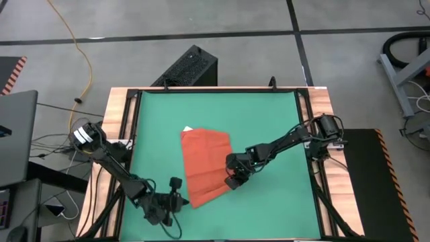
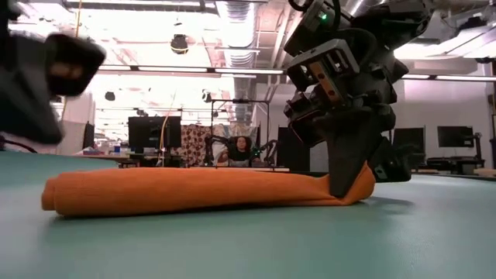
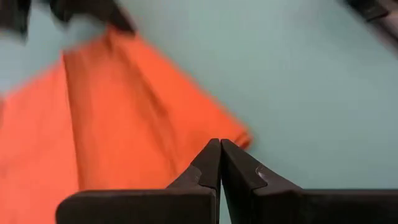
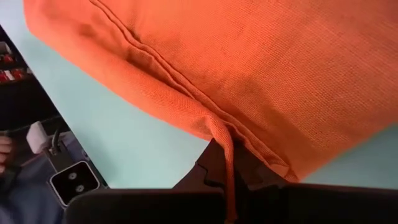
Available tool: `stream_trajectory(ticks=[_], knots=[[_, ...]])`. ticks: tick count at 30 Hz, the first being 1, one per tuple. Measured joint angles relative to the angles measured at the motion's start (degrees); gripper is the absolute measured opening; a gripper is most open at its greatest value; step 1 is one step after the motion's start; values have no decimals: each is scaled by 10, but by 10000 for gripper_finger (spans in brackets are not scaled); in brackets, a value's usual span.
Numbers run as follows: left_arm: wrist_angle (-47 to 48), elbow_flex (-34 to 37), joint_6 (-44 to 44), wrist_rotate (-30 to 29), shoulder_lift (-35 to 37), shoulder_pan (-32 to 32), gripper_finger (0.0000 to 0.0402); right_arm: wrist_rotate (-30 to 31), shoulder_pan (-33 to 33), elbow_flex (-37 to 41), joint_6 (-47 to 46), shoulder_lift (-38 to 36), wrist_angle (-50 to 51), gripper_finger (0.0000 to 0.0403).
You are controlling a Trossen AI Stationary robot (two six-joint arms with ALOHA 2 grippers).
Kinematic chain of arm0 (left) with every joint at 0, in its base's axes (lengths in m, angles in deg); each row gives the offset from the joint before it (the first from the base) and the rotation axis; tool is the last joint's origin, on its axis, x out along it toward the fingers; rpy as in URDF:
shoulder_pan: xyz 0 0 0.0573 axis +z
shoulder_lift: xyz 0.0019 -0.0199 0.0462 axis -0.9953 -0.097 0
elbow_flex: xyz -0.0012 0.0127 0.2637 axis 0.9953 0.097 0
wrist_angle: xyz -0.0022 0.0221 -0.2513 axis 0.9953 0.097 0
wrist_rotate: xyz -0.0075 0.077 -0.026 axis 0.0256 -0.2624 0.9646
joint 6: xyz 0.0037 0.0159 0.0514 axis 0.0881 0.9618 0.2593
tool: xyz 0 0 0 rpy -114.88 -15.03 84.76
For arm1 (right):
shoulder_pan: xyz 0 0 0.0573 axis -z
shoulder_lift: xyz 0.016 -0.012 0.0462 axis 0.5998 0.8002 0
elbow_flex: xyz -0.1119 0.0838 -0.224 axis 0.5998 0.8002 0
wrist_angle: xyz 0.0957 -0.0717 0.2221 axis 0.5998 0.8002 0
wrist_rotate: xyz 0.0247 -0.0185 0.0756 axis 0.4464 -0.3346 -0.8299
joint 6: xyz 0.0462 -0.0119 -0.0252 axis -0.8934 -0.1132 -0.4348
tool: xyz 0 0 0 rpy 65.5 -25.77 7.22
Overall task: Roll towel into tight, uniform cylinder
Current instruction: Roll the orange towel
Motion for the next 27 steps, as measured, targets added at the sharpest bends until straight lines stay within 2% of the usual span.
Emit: stream_trajectory(ticks=[5, 10, 17, 23, 27], knots=[[-6, -38, 84, -24, -32, -18, 0, 20, -10, 0, 21, -1, 1, 10], [-7, -55, 132, -5, -77, -24, 20, 26, -12, 0, 38, -1, 1, 11], [41, -98, 154, -17, -92, -19, 96, 37, -17, -1, 45, -1, 1, 11], [39, -101, 149, -8, -126, -9, 169, 41, -17, -1, 46, -1, 1, 11], [11, -101, 154, -55, -151, -10, 192, 45, -19, -1, 47, -1, 0, 11]])
